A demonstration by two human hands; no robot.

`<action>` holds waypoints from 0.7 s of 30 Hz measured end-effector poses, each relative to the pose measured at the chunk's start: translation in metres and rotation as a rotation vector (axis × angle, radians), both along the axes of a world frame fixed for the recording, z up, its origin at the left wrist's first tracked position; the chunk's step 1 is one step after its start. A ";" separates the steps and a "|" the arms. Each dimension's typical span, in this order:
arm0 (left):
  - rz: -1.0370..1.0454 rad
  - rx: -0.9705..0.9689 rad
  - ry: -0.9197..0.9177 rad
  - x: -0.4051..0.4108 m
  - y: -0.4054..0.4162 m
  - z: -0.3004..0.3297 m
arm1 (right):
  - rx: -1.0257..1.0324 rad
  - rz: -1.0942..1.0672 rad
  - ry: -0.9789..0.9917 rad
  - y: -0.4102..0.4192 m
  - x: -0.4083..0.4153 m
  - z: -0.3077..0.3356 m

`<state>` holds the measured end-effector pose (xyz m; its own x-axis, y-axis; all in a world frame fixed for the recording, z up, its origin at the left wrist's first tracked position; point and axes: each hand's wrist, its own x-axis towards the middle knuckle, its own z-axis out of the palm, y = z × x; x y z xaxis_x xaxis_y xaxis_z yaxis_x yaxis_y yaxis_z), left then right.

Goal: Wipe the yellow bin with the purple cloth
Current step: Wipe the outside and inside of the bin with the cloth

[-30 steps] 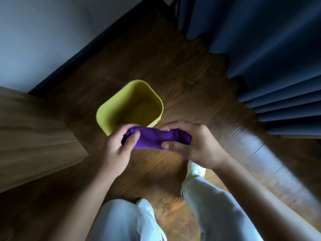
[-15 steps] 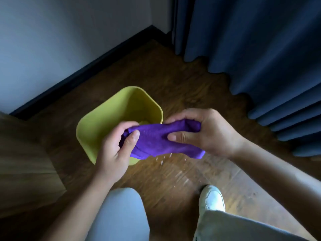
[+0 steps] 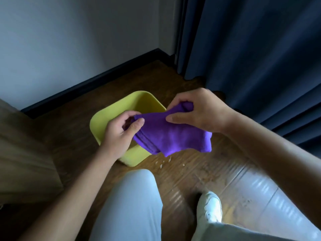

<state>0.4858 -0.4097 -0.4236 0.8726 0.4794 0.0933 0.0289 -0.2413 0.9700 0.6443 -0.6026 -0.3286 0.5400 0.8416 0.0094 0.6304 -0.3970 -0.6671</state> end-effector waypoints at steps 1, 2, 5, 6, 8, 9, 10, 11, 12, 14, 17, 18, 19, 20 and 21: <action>0.002 -0.011 -0.002 0.000 0.004 0.000 | 0.015 0.007 -0.012 0.001 -0.001 0.000; -0.006 -0.027 -0.006 0.000 0.007 -0.002 | 0.030 0.017 -0.019 0.000 -0.003 -0.002; -0.014 -0.048 0.074 -0.006 0.017 -0.028 | 0.059 0.017 -0.002 -0.008 -0.003 -0.010; -0.016 -0.016 0.141 -0.009 0.021 -0.043 | 0.064 -0.007 0.015 -0.011 0.000 -0.014; -0.050 0.110 0.281 -0.018 0.027 -0.069 | 0.071 -0.072 0.059 -0.018 0.007 -0.023; -0.083 0.231 0.336 -0.022 0.027 -0.078 | 0.071 -0.096 0.079 -0.020 0.009 -0.028; -0.144 0.386 0.381 -0.024 0.027 -0.085 | 0.070 -0.108 0.096 -0.021 0.009 -0.033; -0.211 0.554 0.418 -0.026 0.026 -0.091 | 0.066 -0.111 0.109 -0.021 0.009 -0.039; -0.272 0.699 0.443 -0.025 0.026 -0.095 | 0.063 -0.112 0.119 -0.021 0.009 -0.044; -0.344 0.890 0.514 -0.021 0.025 -0.099 | 0.063 -0.130 0.147 -0.023 0.008 -0.054; -0.300 0.988 0.484 -0.017 0.029 -0.104 | 0.065 -0.184 0.175 -0.032 0.009 -0.068; -0.284 1.003 0.460 -0.017 0.030 -0.103 | 0.062 -0.199 0.168 -0.036 0.009 -0.073; -0.270 1.024 0.427 -0.018 0.031 -0.099 | 0.061 -0.212 0.163 -0.040 0.009 -0.077; -0.255 1.044 0.392 -0.016 0.032 -0.095 | 0.064 -0.225 0.159 -0.045 0.009 -0.081; -0.232 1.042 0.360 -0.014 0.034 -0.090 | 0.071 -0.241 0.159 -0.048 0.010 -0.084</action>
